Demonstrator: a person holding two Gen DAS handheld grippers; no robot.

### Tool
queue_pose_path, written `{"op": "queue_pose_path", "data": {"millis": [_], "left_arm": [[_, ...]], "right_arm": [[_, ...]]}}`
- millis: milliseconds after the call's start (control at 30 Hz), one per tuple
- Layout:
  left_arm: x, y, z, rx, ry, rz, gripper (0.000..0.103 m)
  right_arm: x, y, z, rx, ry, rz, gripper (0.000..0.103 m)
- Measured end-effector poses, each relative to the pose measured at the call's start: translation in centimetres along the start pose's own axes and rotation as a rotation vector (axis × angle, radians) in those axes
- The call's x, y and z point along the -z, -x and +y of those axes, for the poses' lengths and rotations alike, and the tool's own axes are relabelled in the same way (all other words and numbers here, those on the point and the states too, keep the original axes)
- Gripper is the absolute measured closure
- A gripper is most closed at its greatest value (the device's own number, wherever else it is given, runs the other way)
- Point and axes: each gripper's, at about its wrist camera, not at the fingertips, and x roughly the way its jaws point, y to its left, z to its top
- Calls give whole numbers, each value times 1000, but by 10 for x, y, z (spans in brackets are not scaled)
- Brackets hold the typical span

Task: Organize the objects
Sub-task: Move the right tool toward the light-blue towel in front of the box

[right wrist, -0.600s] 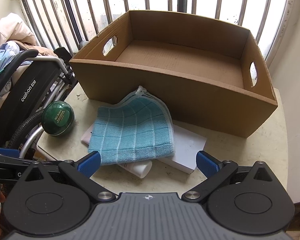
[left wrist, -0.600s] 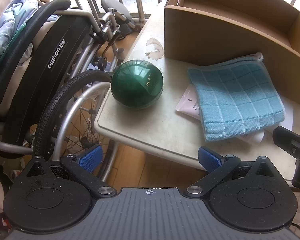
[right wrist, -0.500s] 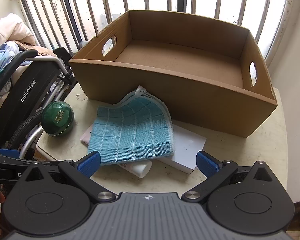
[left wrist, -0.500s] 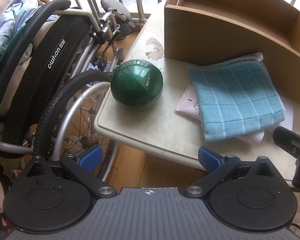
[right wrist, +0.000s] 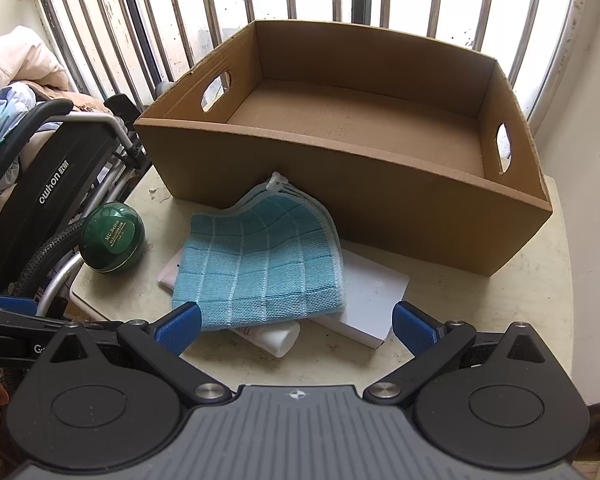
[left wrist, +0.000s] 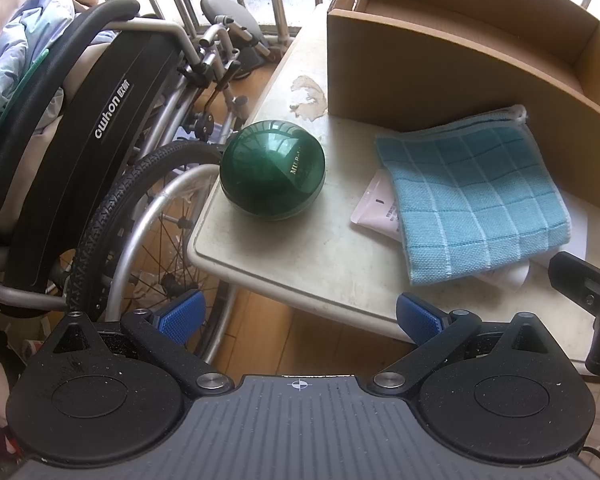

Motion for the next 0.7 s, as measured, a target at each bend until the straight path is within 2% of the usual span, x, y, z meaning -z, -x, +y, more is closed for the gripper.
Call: {"op": "queue_pose_path", "data": {"millis": [500, 700], "left_arm": [[-4, -1, -2, 2, -14, -5, 1], [-8, 1, -4, 57, -36, -59, 1]], "right_arm": [[-4, -4, -1, 11, -7, -4, 0], [-7, -5, -6, 22, -24, -29, 0]]}}
